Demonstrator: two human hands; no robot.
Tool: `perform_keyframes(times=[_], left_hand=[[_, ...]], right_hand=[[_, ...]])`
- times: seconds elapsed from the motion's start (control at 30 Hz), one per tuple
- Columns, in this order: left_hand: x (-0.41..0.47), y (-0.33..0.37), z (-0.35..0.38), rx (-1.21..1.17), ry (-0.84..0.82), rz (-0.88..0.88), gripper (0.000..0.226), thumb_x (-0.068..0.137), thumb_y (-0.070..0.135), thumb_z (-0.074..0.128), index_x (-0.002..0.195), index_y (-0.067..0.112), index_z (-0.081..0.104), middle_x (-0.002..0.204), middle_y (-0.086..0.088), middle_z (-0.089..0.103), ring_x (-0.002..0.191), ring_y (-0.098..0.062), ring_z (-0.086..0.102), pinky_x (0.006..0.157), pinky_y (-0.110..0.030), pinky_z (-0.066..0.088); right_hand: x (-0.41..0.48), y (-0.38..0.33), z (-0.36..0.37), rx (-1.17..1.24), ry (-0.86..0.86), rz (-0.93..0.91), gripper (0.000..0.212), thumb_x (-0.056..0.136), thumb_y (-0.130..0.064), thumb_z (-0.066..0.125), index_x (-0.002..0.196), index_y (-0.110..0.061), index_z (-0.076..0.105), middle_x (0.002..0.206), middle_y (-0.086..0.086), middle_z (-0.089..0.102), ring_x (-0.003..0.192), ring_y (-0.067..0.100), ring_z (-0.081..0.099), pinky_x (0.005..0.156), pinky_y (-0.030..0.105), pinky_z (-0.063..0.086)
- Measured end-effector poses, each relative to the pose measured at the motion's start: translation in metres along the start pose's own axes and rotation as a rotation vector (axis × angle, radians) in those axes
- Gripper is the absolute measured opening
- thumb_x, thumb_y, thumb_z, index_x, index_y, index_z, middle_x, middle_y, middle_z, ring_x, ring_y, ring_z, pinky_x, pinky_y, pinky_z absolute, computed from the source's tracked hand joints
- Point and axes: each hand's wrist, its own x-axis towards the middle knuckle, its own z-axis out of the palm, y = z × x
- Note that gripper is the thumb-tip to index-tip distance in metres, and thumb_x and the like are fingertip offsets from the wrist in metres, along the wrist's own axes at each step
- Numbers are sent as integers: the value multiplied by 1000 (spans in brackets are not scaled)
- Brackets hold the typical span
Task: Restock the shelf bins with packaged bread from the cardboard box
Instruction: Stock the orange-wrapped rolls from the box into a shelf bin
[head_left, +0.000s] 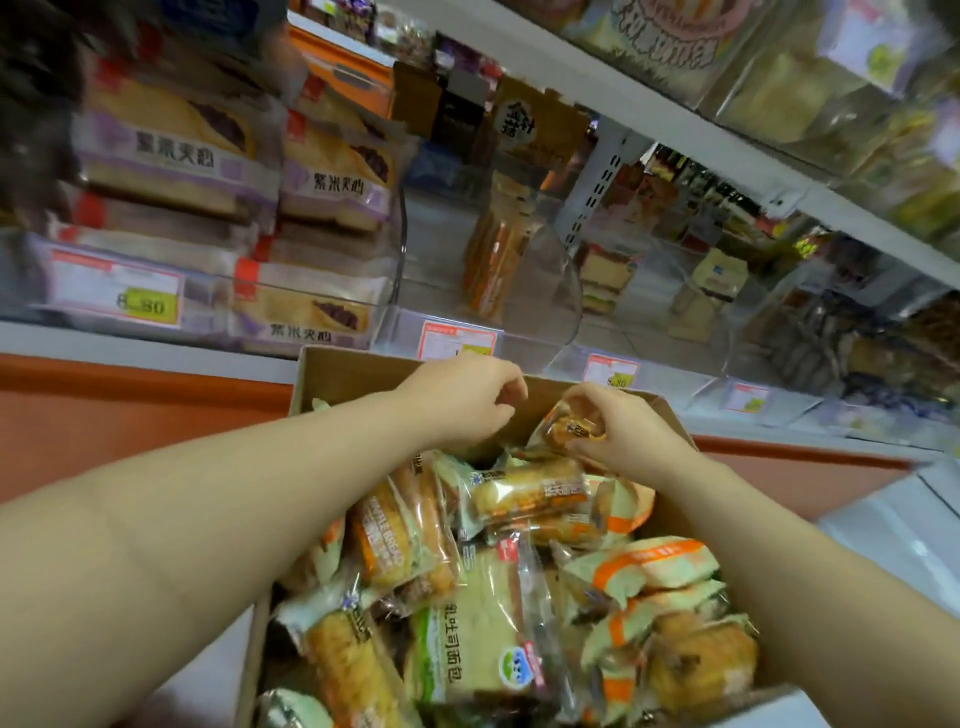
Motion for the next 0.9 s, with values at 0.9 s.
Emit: perform_keyframes(times=[0.9], left_hand=[[-61, 12, -33, -658, 238, 155, 46, 85, 29, 69, 128, 26, 52, 115, 11, 62, 110, -7, 56, 96, -39, 50]], right_hand=[[-83, -105, -83, 662, 325, -139, 28, 78, -18, 71, 99, -25, 54, 99, -2, 68, 75, 12, 70, 73, 24, 57]])
